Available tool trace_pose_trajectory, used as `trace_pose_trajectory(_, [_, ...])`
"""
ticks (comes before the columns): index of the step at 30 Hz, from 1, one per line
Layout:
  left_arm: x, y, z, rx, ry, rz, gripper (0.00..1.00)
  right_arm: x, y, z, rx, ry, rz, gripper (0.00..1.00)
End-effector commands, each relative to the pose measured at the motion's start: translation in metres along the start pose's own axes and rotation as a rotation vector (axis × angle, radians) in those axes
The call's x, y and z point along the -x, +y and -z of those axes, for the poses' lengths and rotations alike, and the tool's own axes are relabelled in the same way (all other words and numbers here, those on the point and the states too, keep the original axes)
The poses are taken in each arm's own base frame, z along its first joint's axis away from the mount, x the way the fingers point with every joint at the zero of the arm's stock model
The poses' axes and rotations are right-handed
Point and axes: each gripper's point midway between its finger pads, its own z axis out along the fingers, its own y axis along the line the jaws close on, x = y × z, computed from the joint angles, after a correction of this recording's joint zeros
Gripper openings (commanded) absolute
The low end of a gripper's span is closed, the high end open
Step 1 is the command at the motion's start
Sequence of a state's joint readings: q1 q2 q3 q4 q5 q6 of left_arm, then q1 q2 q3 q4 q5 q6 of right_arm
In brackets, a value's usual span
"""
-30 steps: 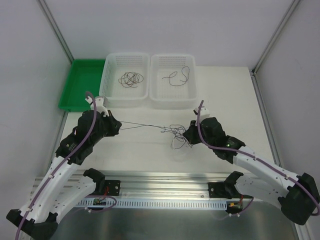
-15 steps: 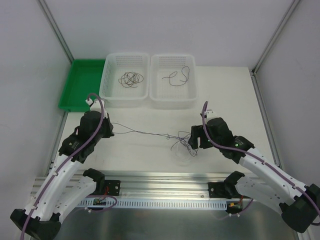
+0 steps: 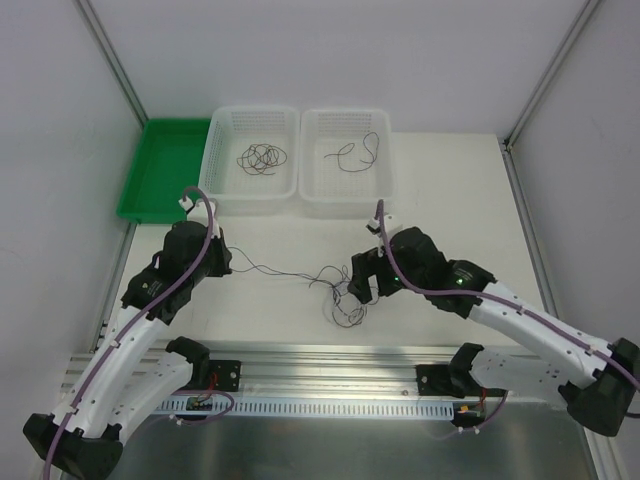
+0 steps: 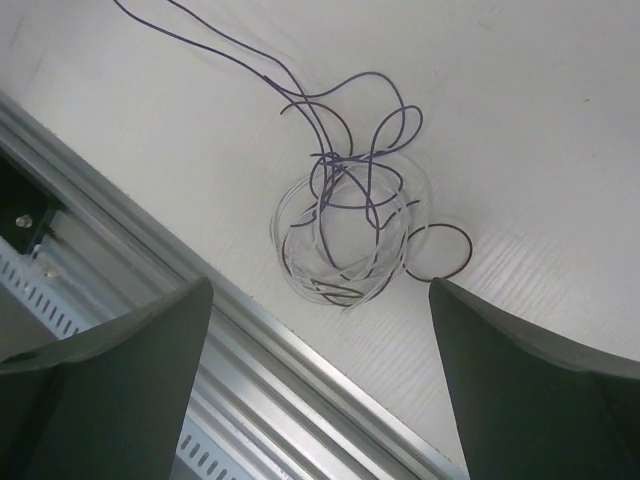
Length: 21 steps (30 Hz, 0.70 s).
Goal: Untangle the cables
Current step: Untie the cable.
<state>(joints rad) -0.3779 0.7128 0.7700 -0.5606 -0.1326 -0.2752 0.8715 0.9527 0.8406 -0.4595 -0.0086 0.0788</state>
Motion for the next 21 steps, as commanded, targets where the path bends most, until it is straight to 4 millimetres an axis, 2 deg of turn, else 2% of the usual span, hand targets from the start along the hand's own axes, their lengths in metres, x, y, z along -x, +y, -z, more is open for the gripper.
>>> trace_pose_trajectory(1, [0.005,-0.001,0.001,-0.015,-0.028,-0.012,0.00,-0.009,-0.006,-0.020,-0.110,0.050,0.026,0.94])
trace_pose_trajectory(3, [0.006,-0.001,0.002,-0.016,-0.036,-0.012,0.00,-0.024,-0.003,-0.040,-0.127,0.105,0.043,0.93])
trace_pose_trajectory(5, [0.007,0.001,0.002,-0.004,-0.041,-0.015,0.00,-0.029,-0.001,-0.054,-0.147,0.117,0.033,0.92])
trace_pose_trajectory(6, [0.008,0.003,0.002,0.002,-0.045,-0.017,0.00,-0.034,-0.007,-0.065,-0.184,0.130,0.033,0.90])
trace_pose_trajectory(8, [0.008,0.007,0.003,0.023,-0.052,-0.016,0.00,-0.037,-0.015,-0.074,-0.237,0.139,0.024,0.88])
trace_pose_trajectory(9, [0.009,0.008,0.004,0.029,-0.062,-0.016,0.00,-0.042,-0.025,-0.081,-0.288,0.155,0.037,0.84])
trace_pose_trajectory(13, [0.012,0.019,0.006,0.080,-0.086,-0.010,0.00,-0.053,-0.041,-0.096,-0.374,0.186,0.055,0.74])
trace_pose_trajectory(16, [0.014,0.025,0.008,0.110,-0.103,-0.001,0.00,-0.061,-0.050,-0.103,-0.413,0.202,0.059,0.62])
trace_pose_trajectory(19, [0.018,0.035,0.012,0.154,-0.128,0.014,0.00,-0.067,-0.060,-0.104,-0.440,0.209,0.046,0.43])
trace_pose_trajectory(20, [0.019,0.038,0.014,0.170,-0.135,0.020,0.00,-0.068,-0.066,-0.102,-0.456,0.209,0.035,0.31])
trace_pose_trajectory(21, [0.021,0.046,0.015,0.207,-0.148,0.032,0.00,-0.068,-0.072,-0.099,-0.474,0.206,0.028,0.25])
